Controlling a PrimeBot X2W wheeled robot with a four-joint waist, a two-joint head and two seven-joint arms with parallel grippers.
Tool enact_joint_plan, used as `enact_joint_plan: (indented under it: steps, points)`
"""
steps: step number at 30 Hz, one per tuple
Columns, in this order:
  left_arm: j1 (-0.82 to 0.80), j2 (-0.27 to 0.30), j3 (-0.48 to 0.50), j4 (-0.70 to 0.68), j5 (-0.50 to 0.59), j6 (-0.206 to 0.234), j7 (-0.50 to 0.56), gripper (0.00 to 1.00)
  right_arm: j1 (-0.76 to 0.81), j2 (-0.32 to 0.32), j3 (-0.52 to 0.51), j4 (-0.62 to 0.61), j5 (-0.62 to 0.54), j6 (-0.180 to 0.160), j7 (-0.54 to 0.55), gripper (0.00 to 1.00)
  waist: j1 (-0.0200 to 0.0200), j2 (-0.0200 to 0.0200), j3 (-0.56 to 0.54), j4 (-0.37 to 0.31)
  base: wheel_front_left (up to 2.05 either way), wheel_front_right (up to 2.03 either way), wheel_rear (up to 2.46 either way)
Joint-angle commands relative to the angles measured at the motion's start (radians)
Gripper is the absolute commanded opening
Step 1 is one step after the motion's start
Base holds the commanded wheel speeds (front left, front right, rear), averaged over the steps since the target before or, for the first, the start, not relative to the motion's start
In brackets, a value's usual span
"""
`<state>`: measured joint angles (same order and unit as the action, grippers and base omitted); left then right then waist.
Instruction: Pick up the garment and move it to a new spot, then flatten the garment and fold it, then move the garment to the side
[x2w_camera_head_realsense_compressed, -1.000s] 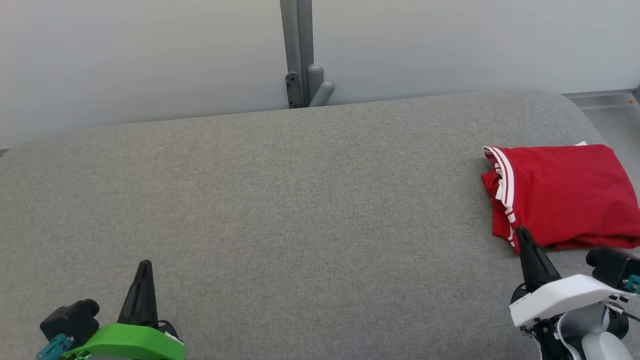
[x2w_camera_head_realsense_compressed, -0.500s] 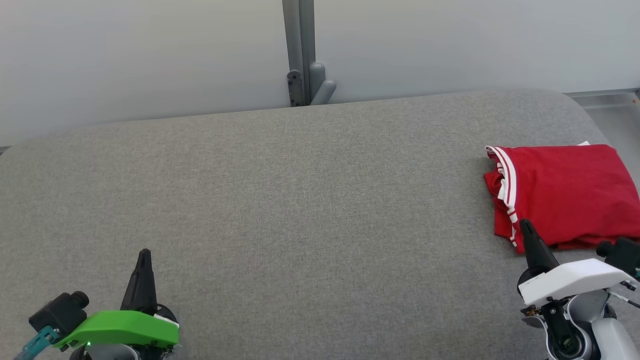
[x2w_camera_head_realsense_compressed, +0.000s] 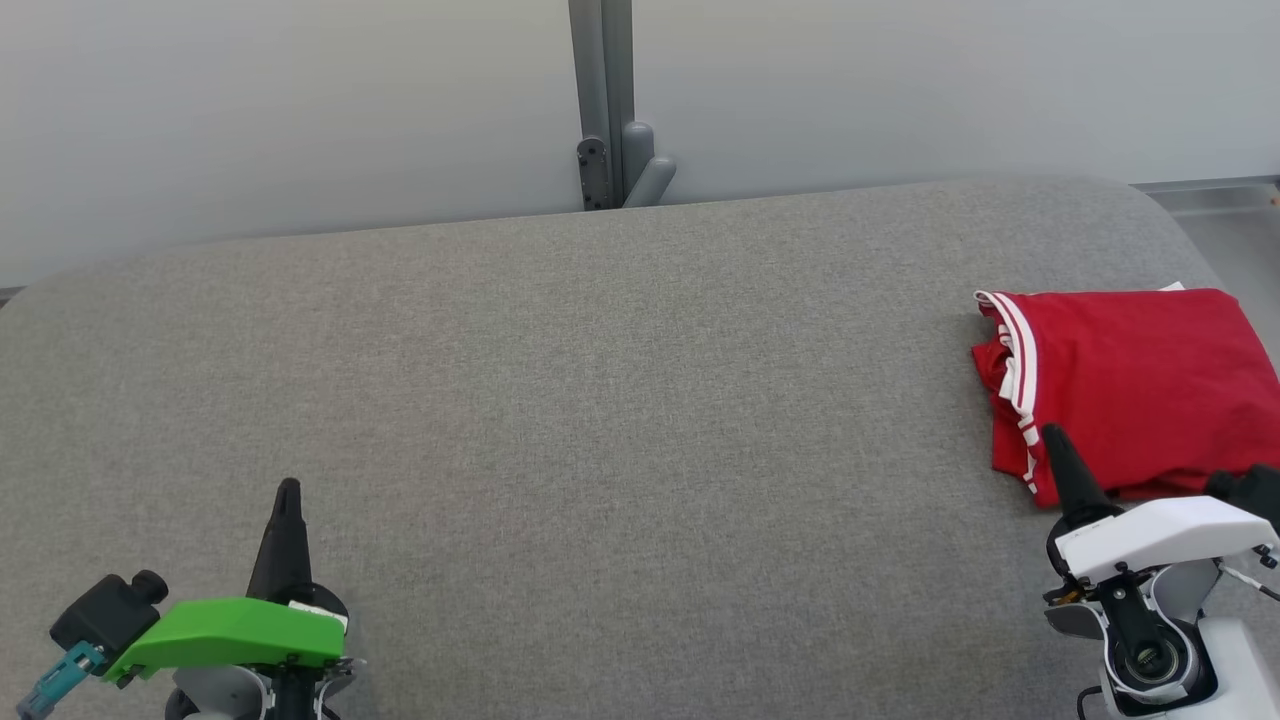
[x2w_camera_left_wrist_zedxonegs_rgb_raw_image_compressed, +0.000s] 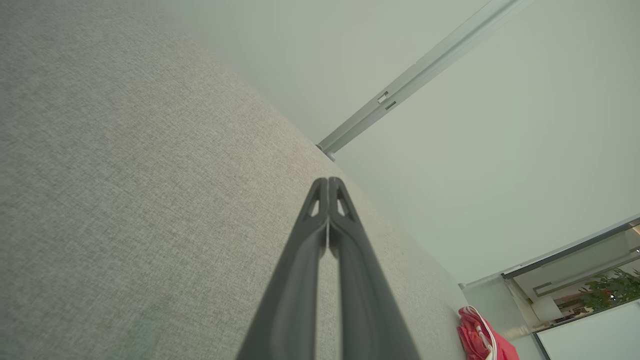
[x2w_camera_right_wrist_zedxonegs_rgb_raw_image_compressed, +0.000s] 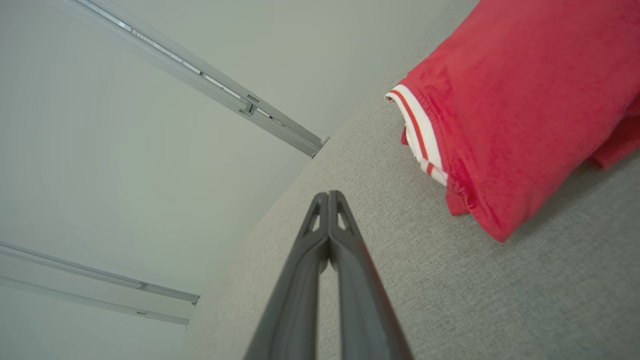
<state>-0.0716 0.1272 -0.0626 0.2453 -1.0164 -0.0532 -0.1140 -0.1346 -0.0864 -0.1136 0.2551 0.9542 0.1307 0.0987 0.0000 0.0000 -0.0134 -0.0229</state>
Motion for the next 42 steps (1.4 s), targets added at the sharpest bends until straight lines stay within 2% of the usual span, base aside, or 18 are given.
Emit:
enact_joint_plan:
  steps: [1, 42]
  points:
    - [-0.03, 0.0, 0.009, -0.004, -0.031, -0.009, 0.005, 0.0, -0.03, -0.004, -0.009, 0.001, 0.028, 0.0, 0.008, 0.0, 0.0, 0.0, 0.0, 0.0, 0.0, 0.0, 0.0]
    - [-0.124, -0.049, 0.044, 0.075, -0.4, -0.056, 0.037, 0.0, -0.154, 0.008, -0.084, 0.151, 0.397, 0.0, 0.112, 0.0, 0.0, 0.0, 0.012, 0.013, 0.0, 0.0, 0.0]
